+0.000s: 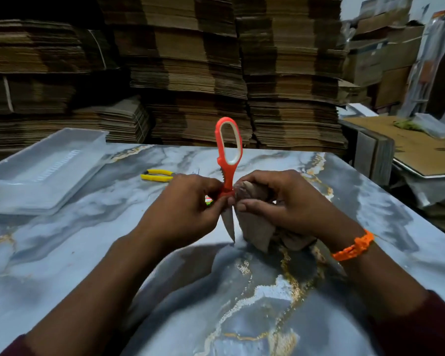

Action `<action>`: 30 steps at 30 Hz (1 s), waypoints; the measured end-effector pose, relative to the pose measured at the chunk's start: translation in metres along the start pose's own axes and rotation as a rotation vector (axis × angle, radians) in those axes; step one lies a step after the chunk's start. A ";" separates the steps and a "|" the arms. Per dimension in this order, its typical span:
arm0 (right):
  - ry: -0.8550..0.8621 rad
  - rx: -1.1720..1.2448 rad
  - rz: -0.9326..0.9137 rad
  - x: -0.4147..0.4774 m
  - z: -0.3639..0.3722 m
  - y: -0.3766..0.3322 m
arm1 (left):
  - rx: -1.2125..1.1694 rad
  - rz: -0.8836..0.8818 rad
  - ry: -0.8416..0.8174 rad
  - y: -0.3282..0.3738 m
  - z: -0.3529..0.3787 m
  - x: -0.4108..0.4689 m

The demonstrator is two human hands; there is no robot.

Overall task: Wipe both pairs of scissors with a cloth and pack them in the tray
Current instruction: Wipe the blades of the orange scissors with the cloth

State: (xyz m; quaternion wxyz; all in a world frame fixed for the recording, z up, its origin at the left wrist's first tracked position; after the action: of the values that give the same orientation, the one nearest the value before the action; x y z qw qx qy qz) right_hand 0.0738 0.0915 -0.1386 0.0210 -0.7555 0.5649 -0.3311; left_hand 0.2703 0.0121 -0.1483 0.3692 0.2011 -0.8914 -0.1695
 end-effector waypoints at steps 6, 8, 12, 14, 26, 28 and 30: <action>-0.070 0.067 0.016 0.002 -0.002 -0.004 | -0.023 0.033 -0.087 -0.001 -0.014 0.001; -0.114 0.178 0.062 0.000 -0.007 -0.004 | -0.087 -0.002 -0.110 -0.001 -0.013 0.001; -0.103 0.337 0.121 -0.005 -0.014 -0.005 | -0.137 -0.030 -0.136 0.002 -0.012 0.000; -0.025 0.389 0.128 -0.006 -0.017 -0.004 | -0.182 -0.048 -0.115 0.000 -0.014 0.000; 0.432 0.401 0.371 -0.018 -0.051 0.042 | -0.709 -0.424 0.111 -0.015 -0.027 0.002; 0.467 0.401 0.328 -0.009 -0.037 0.033 | -0.894 -0.601 0.047 -0.009 -0.013 0.002; 0.427 0.241 0.235 -0.002 -0.021 0.022 | -0.972 -0.722 -0.021 -0.006 -0.004 0.002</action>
State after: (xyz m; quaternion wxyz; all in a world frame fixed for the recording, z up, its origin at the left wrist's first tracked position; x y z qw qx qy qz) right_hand 0.0436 0.0927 -0.1323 0.0296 -0.5900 0.5966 -0.5432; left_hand 0.2733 0.0055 -0.1478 0.3291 0.2974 -0.5909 -0.6739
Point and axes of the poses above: each hand's wrist, its own x-axis towards the middle knuckle, its own z-axis out of the palm, y = z × x, the point moved 2 cm from there along x, towards the middle knuckle, and after that the axes turned 1 degree about z, right-handed, at the moved point
